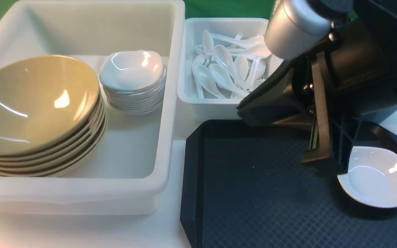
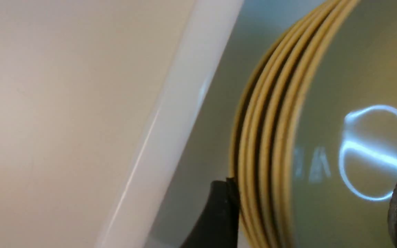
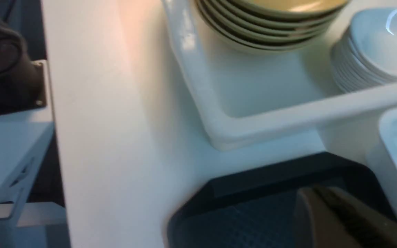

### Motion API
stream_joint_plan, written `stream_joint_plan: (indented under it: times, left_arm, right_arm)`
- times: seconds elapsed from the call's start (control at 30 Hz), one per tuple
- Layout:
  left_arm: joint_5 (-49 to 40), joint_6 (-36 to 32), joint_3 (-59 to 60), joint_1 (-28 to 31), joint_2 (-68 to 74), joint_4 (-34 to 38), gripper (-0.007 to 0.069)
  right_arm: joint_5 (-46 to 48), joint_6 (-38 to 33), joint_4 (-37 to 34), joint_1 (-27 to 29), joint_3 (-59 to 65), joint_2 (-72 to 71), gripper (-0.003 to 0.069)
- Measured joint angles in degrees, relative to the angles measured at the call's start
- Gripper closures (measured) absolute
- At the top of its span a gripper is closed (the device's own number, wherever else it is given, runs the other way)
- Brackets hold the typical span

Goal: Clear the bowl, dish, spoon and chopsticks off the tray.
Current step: Use the left arm to grab the plate

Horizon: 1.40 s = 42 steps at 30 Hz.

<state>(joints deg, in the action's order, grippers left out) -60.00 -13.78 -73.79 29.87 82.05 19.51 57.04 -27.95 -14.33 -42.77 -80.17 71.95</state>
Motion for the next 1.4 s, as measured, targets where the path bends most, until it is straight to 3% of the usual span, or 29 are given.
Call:
stream_joint_plan:
  times: [0.07, 0.13, 0.17, 0.2, 0.3, 0.43, 0.53, 0.67, 0.93, 1.2, 1.4]
  left_arm:
    - [-1.7, 1.4, -3.5, -3.0, -1.6, -0.9, 0.0075]
    - [-4.1, 2.3, -8.6, -12.7, -4.4, -1.8, 0.0099]
    - [-4.2, 2.4, -8.9, -13.6, -4.6, -1.9, 0.0102]
    - [-4.8, 2.5, -10.1, -21.4, -5.7, -2.1, 0.0120]
    - [-5.3, 4.2, -10.5, -36.6, -5.1, -3.8, 0.0156]
    - [-2.0, 8.0, -10.5, -52.9, 0.2, -8.7, 0.0174]
    - [2.7, 10.0, -10.5, -62.6, 6.5, -10.9, 0.0176]
    - [7.4, 10.6, -11.9, -71.1, 15.1, -10.7, 0.0179]
    - [10.4, 11.1, -25.4, -80.2, 32.9, -9.6, 0.0179]
    - [13.3, 11.1, -40.6, -82.1, 48.4, -1.7, 0.0179]
    - [14.4, 13.3, -48.7, -82.1, 56.8, -0.2, 0.0179]
  right_arm:
    - [0.0, 2.3, 2.2, 0.0, 0.0, 0.0, 0.0616]
    - [-0.2, 6.7, 6.8, 0.0, 0.0, 0.0, 0.0615]
    - [-0.2, 7.1, 7.1, 0.0, 0.0, 0.0, 0.0615]
    - [0.3, 9.8, 9.9, 0.0, 0.0, 0.0, 0.0613]
    - [5.4, 16.9, 18.1, 0.0, 0.1, -0.5, 0.0609]
    - [12.6, 24.1, 27.1, 0.0, 2.4, -3.7, 0.0603]
    - [14.2, 29.9, 32.7, 0.0, 7.3, -10.0, 0.0601]
    - [14.9, 34.9, 34.1, 0.0, 13.9, -19.0, 0.0600]
    - [15.5, 41.4, 34.3, 0.0, 23.4, -34.8, 0.0600]
    - [15.7, 41.8, 34.3, 0.0, 24.5, -38.3, 0.0599]
    - [15.7, 41.3, 34.3, 0.0, 24.6, -38.3, 0.0599]
